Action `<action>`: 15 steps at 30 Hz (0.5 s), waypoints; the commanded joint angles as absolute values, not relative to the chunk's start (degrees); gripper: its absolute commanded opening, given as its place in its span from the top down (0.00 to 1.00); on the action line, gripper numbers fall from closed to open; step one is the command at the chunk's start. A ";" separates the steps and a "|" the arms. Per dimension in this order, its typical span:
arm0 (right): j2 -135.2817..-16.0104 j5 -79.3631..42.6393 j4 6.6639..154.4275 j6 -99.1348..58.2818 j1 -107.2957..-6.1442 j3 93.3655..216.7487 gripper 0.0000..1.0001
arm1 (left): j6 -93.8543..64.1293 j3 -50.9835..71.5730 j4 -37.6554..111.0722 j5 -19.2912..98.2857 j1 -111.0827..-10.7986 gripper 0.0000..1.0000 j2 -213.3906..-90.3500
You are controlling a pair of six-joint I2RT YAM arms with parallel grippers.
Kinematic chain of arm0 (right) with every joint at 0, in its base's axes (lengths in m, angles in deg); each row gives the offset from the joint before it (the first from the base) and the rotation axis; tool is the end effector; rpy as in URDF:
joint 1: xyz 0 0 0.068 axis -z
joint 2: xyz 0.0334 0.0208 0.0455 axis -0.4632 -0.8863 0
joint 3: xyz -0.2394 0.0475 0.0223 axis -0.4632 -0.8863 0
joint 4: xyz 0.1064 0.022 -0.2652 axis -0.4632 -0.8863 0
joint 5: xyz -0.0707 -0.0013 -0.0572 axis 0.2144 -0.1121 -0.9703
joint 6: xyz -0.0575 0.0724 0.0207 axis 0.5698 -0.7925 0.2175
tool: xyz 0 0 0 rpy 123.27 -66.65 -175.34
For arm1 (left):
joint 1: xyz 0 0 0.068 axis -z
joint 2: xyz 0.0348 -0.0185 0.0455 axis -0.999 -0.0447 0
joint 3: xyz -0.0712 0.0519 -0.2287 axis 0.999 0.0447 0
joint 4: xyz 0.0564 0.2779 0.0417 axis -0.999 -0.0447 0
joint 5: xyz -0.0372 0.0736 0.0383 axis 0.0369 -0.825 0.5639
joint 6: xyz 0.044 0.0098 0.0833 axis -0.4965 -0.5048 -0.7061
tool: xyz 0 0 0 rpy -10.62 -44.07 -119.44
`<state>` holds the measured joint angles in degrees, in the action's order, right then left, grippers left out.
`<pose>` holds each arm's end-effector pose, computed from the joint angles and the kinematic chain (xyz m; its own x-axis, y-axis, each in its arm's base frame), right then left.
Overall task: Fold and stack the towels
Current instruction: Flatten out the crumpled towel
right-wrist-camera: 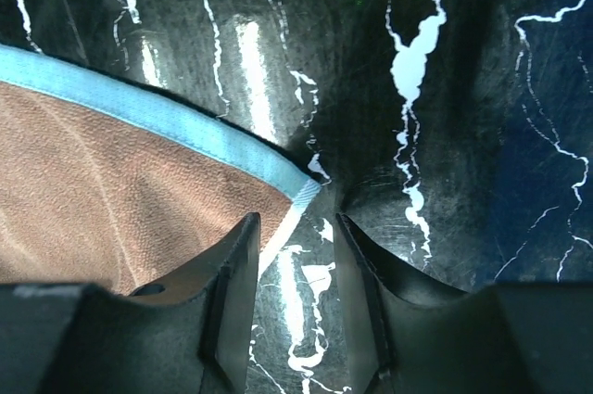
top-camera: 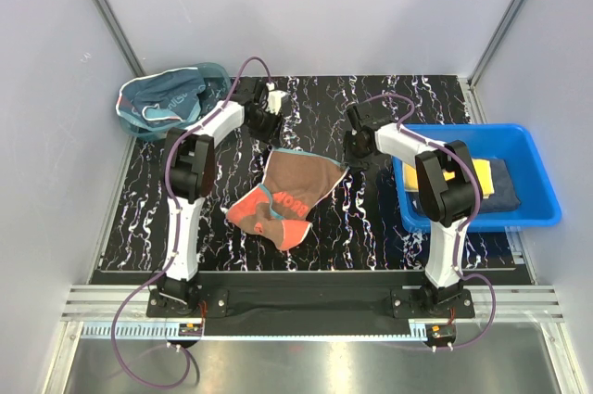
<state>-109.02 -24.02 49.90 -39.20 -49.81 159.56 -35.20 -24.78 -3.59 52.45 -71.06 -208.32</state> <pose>0.4077 0.1697 0.0787 -0.9291 0.0868 -0.3595 0.0113 0.9783 0.2071 0.4895 -0.1761 0.0933 -0.7792 0.3770 -0.5006 0.5466 0.7997 -0.2485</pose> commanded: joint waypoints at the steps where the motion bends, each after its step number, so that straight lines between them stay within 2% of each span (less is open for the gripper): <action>1: -109.88 -25.65 51.96 -39.80 -49.04 159.05 0.55 | -35.58 -26.61 -4.42 54.35 -71.27 0.57 -208.39; 11: -111.37 -23.10 55.30 -37.44 -48.86 157.82 0.56 | -34.79 -26.60 -5.91 52.77 -71.27 0.59 -209.08; 15: -112.16 -23.54 56.09 -36.64 -48.86 157.65 0.57 | -34.09 -27.84 -6.79 51.63 -71.18 0.63 -210.06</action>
<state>-109.54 -23.33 54.51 -38.47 -49.02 158.05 -34.74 -25.48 -6.26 52.30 -71.06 -208.91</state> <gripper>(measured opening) 0.433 0.383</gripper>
